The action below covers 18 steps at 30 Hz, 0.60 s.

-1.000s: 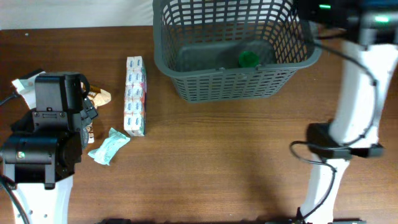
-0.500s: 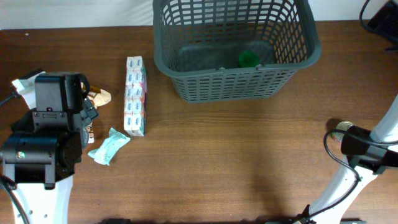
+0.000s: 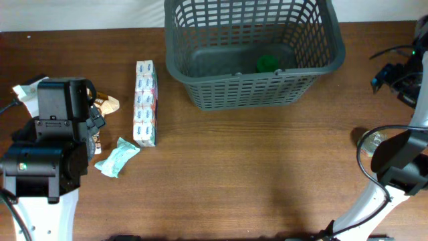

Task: Pack container
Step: 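Open the right gripper and withdraw it from the basket, then move the right gripper over the tin can at the right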

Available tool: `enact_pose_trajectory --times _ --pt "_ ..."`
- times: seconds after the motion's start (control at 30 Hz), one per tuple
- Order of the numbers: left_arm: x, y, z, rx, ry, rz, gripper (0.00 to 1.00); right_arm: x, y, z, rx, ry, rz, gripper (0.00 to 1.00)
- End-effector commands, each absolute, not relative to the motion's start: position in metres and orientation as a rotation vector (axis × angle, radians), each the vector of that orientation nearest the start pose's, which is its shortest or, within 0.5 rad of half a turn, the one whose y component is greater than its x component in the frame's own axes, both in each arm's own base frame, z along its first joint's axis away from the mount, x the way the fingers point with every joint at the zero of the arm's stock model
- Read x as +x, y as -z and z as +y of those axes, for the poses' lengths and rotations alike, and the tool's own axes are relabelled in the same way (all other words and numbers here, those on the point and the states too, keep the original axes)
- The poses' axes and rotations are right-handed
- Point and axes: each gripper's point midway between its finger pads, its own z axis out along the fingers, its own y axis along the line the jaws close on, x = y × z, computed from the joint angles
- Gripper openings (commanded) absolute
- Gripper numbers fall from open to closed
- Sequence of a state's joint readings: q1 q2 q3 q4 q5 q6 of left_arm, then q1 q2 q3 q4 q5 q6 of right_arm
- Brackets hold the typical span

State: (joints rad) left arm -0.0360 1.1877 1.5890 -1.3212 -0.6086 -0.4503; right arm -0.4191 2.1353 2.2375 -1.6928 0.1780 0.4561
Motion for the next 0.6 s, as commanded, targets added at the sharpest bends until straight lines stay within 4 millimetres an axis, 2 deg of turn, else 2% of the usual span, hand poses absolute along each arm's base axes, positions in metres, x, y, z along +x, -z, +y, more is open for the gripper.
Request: enact_pose_trajectory --times 0.0,0.17,0.4,0.47,0.57 --pt "0.257 -0.342 0.090 -0.733 -0.511 2.213 1.00 0.336 -0.186 -0.190 1.323 0.256 2.856 0.99" --pt "0.257 -0.342 0.090 -0.733 -0.511 2.213 1.00 0.314 -0.194 -0.193 1.350 0.241 2.851 0.99" --pt "0.257 -0.342 0.090 -0.733 -0.510 2.212 0.99 0.278 -0.214 -0.172 1.264 0.208 2.806 0.99" --pt "0.257 -0.342 0.090 -0.733 -0.511 2.213 0.99 0.269 -0.212 -0.168 1.238 0.211 2.772 0.99" --pt "0.257 -0.342 0.090 -0.733 -0.510 2.212 1.00 0.265 -0.194 -0.166 1.170 0.218 2.731 0.99"
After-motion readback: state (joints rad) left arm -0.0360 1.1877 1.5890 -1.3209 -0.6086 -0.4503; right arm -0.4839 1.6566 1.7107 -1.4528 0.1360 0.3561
